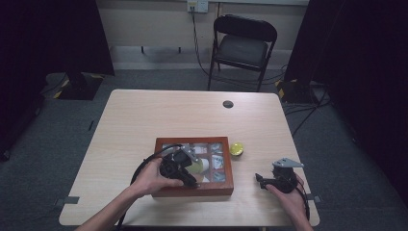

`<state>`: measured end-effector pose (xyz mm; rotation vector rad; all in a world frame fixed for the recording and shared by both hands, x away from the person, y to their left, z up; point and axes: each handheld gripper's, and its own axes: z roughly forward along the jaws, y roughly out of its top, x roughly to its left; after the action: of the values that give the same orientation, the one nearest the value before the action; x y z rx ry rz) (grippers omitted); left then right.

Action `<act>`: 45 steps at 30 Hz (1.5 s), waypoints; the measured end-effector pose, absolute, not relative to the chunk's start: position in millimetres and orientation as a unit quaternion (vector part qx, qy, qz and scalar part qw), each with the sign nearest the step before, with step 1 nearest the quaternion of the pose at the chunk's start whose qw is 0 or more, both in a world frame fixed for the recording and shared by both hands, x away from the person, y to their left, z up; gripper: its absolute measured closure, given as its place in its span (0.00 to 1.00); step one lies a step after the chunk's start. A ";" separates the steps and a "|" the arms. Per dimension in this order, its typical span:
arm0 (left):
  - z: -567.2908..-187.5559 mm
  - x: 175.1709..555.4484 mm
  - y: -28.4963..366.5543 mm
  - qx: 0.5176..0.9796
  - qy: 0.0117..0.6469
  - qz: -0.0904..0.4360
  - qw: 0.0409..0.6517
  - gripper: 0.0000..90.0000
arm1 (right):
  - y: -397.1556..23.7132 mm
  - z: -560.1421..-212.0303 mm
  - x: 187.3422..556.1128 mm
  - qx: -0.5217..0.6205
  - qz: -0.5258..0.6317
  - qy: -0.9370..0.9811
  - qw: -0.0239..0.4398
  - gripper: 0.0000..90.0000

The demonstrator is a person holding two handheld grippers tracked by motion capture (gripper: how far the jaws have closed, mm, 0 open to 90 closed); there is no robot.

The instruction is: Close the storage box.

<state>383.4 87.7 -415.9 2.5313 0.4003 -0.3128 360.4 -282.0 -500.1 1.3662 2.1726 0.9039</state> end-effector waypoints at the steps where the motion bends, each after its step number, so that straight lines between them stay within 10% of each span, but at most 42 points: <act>1: -415.9 383.4 87.7 0.942 0.149 -0.116 0.276 0.92 | -282.0 -500.1 360.4 0.491 0.325 0.781 0.209 0.16; 12: -418.0 383.7 87.3 0.937 0.166 -0.121 0.281 0.90 | -282.7 -501.4 361.7 0.487 0.330 0.781 0.210 0.15; 26: -412.1 381.5 91.8 0.922 0.210 -0.097 0.311 0.46 | -282.5 -501.3 361.2 0.488 0.330 0.780 0.211 0.15; 45: -391.4 376.7 129.6 0.900 0.215 -0.046 0.377 0.22 | -282.3 -501.4 361.4 0.489 0.329 0.780 0.211 0.15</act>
<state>376.7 129.6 -391.4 2.3004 0.5503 -0.1187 361.4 -282.3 -501.4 1.3579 2.1674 0.9156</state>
